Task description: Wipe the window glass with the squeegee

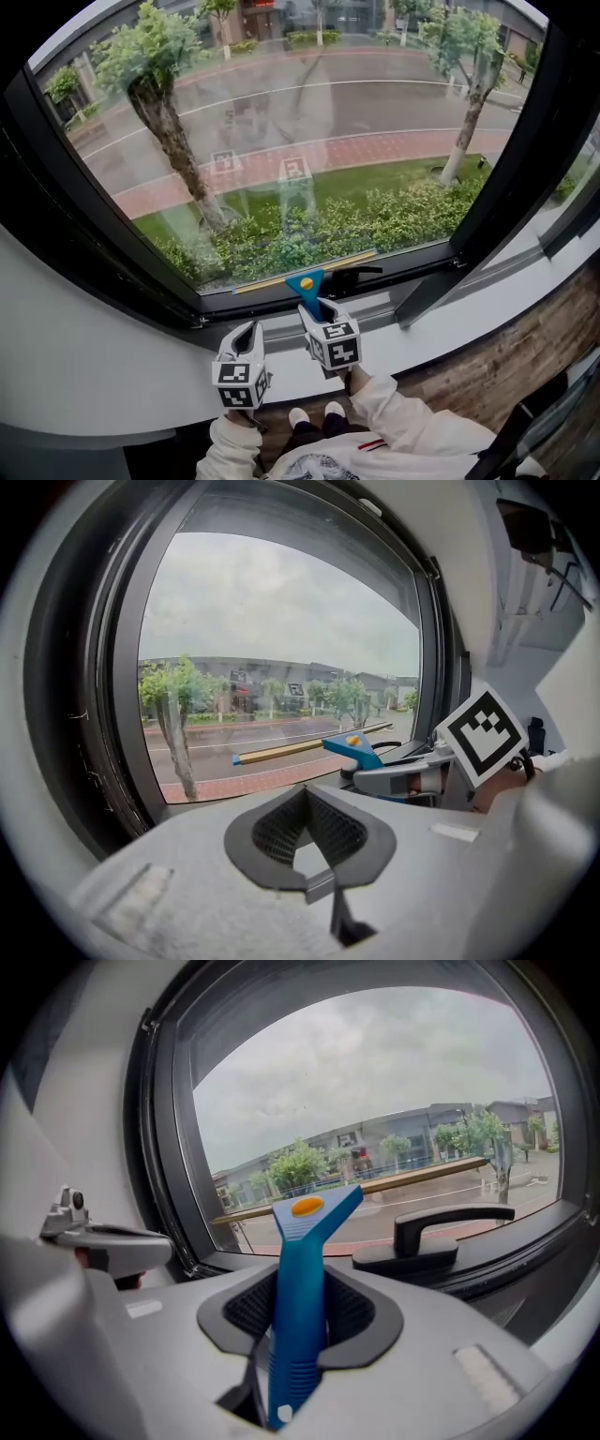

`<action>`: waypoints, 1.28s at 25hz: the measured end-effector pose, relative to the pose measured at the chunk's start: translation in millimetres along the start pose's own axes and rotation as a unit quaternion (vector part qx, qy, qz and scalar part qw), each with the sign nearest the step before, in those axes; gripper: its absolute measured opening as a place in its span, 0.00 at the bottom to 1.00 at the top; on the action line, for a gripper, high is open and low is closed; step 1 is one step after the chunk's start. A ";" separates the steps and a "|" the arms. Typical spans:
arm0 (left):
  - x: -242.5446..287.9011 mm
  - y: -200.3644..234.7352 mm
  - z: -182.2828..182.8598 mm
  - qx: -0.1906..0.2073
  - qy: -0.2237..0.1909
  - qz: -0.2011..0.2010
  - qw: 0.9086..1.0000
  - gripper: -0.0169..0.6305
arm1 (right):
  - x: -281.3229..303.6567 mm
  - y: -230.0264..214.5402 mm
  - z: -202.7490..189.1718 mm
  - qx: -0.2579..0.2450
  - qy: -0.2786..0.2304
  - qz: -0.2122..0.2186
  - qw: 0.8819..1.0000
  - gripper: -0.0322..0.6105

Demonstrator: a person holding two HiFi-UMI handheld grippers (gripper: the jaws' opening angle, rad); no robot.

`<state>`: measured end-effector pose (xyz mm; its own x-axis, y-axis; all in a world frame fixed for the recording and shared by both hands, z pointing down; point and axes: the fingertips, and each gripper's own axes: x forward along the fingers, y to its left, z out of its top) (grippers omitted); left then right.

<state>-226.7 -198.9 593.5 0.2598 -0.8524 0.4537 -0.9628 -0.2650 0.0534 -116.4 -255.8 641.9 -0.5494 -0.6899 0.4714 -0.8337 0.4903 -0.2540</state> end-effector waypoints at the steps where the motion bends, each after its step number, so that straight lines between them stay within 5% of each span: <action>1: -2.6 -3.3 -2.9 0.000 0.001 0.002 1.000 0.03 | -7.6 -1.0 -0.2 0.000 -0.004 0.004 1.000 0.26; 9: -28.2 -39.4 -37.1 0.003 0.013 -0.007 1.000 0.03 | -87.0 -13.3 -17.2 0.015 -0.024 0.023 0.999 0.26; 17: -103.7 -67.2 -93.3 0.036 0.006 -0.010 0.999 0.03 | -189.2 -12.2 -99.4 0.043 0.016 -0.004 0.999 0.26; 32: -359.9 -148.7 -193.9 0.016 -0.057 -0.039 0.998 0.03 | -394.0 147.8 -216.4 0.048 -0.020 -0.023 0.998 0.26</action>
<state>-191.6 234.6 594.7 0.3416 -0.8741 0.3452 -0.9372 -0.3442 0.0559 -11.0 203.8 601.3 -0.5100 -0.7330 0.4502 -0.8589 0.4050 -0.3136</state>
